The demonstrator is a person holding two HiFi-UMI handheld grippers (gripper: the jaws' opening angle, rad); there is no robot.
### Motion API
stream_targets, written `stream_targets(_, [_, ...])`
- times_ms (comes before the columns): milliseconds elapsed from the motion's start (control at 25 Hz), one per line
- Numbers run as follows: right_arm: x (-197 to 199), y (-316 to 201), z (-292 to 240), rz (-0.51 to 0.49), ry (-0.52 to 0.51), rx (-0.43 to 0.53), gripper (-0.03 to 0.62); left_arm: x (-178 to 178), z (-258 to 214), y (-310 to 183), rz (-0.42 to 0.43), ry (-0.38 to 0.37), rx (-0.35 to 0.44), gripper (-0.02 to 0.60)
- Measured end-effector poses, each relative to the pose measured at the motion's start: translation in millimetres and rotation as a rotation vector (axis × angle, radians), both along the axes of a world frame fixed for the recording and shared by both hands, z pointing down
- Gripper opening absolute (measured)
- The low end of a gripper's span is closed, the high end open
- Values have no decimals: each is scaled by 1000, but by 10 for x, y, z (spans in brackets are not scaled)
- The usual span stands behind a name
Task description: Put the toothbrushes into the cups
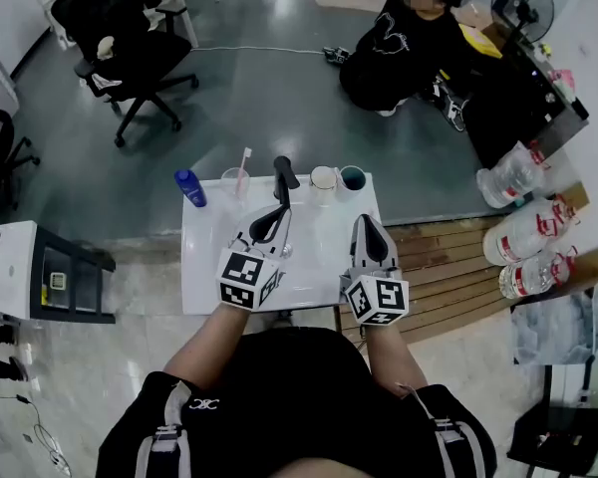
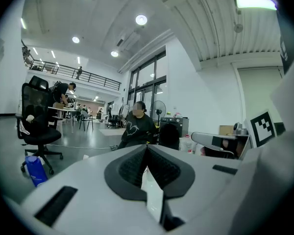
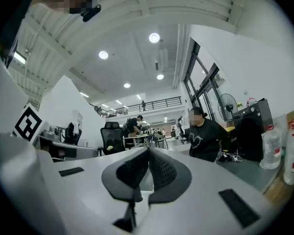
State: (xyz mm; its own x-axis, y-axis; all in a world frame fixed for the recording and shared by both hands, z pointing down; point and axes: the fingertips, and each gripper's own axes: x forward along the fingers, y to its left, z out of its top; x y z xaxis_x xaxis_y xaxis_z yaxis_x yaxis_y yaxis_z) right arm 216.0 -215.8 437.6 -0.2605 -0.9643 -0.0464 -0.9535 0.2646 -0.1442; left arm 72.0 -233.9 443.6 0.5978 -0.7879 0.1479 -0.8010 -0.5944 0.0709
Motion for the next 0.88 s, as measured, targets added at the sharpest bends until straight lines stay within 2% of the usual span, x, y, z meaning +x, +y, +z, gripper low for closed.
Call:
stream_targets(400, [35,174,10,10,8,-11,12,59,47,161,13,16,-18,12])
stream_targets(760, [492,151,182,104,9,-57,12,198,112,233,27,7,-32,12])
stream_targets(880, [668,78,339,118,36,-114,80,210,170,263,25,-3,-44,12])
